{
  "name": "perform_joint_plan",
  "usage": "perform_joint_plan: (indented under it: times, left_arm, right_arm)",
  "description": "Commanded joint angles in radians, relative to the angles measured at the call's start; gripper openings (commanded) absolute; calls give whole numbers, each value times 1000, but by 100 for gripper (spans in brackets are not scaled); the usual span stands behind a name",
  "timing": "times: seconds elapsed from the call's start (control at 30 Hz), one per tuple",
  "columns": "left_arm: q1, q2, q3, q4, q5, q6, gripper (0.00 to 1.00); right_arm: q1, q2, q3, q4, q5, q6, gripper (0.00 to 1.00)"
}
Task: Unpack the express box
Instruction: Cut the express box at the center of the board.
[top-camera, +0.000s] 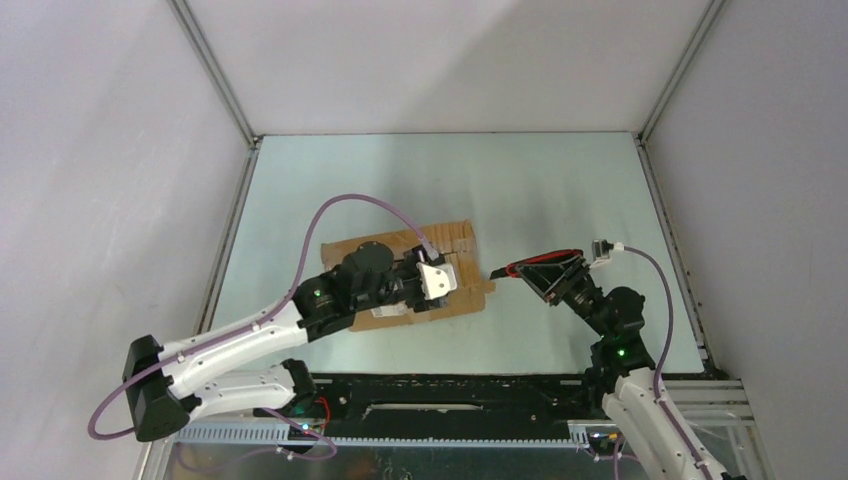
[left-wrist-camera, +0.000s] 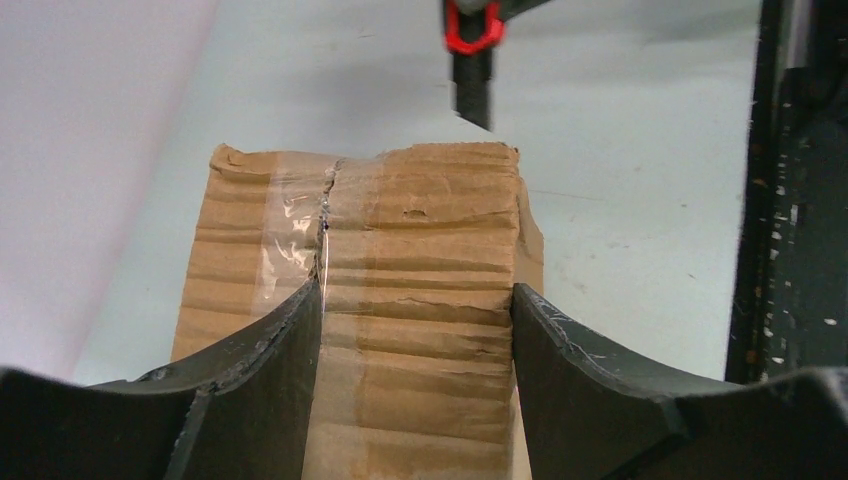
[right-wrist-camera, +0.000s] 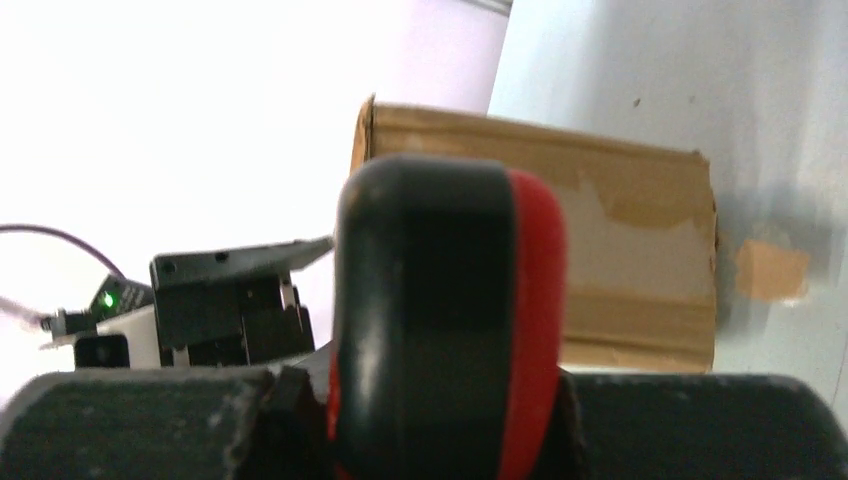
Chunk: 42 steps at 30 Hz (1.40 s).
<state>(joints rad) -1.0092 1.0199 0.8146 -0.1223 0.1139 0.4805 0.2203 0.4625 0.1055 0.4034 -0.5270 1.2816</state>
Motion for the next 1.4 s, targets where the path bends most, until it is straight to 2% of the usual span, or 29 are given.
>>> perform_joint_plan:
  times: [0.0, 0.2, 0.3, 0.43, 0.73, 0.87, 1.13, 1.37]
  left_arm:
    - [-23, -37, -16, 20, 97, 37, 33]
    - [-53, -18, -26, 39, 146, 11, 32]
    - [-63, -4, -35, 58, 156, 2, 32]
    - [-76, 11, -38, 72, 148, -1, 31]
    - [-86, 31, -32, 91, 122, 13, 29]
    - [-91, 43, -24, 86, 120, 18, 28]
    - [-91, 46, -23, 98, 104, 19, 27]
    - [-92, 45, -25, 101, 97, 18, 26]
  right_arm:
    - [-15, 15, 39, 70, 128, 92, 0]
    - [47, 23, 75, 62, 289, 110, 0]
    - [59, 38, 73, 96, 319, 120, 0]
    - [63, 60, 71, 143, 317, 134, 0]
    - [102, 42, 68, 97, 342, 130, 0]
    - [107, 69, 66, 125, 328, 133, 0]
    - [108, -2, 53, 2, 382, 114, 0]
    - [111, 17, 53, 34, 359, 119, 0]
